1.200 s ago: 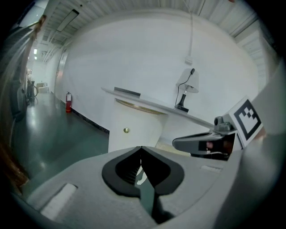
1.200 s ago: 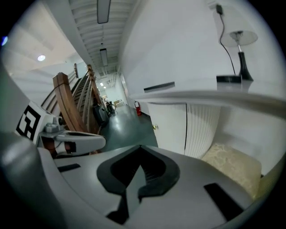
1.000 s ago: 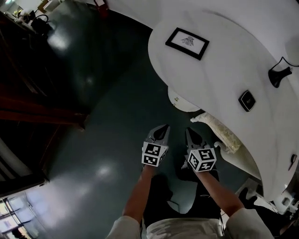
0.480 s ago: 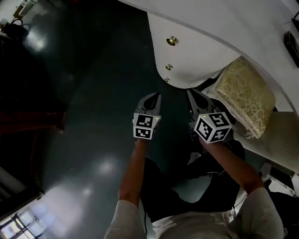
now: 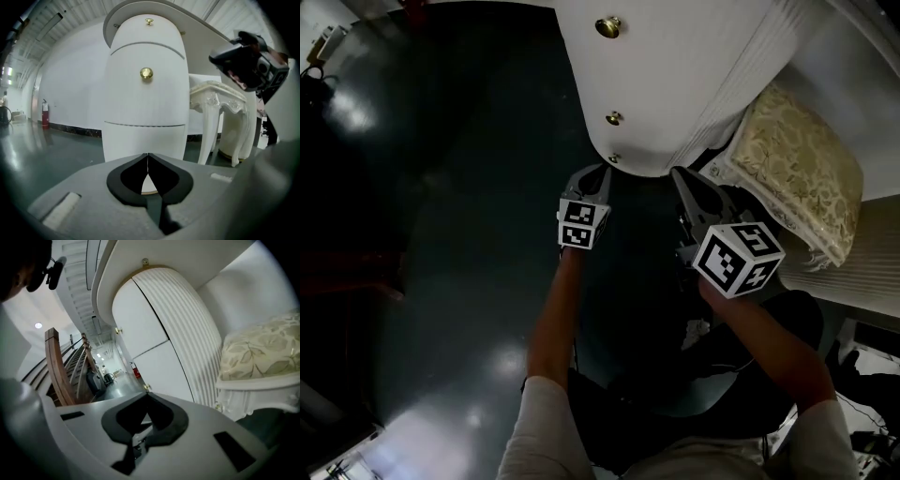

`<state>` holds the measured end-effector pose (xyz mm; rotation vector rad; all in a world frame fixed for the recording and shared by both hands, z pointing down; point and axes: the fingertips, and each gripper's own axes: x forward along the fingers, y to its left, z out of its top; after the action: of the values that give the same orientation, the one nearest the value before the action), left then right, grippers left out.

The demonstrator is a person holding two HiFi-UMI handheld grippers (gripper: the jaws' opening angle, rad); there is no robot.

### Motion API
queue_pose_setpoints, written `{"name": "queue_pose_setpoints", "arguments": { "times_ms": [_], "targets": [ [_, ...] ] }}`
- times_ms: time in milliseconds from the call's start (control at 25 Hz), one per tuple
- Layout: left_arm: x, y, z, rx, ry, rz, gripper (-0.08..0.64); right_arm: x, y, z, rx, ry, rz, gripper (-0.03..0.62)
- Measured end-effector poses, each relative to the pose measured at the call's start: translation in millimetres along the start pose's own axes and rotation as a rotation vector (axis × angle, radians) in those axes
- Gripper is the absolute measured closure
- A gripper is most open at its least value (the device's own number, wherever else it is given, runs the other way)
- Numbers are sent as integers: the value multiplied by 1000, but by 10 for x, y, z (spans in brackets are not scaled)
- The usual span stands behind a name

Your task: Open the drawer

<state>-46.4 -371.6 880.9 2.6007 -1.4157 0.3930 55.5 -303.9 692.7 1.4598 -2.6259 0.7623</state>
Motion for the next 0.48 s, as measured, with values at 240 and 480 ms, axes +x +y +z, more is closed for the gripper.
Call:
{"name": "queue_pose_setpoints", "arguments": {
  "times_ms": [240,480],
  "targets": [
    [93,22,-302,-30,-19,15,549,333,-2,-69,-94,-14,-10,577],
    [55,22,-471,-24,-31,36,549,762,-315,-205,-78,37,-48,577]
  ]
}}
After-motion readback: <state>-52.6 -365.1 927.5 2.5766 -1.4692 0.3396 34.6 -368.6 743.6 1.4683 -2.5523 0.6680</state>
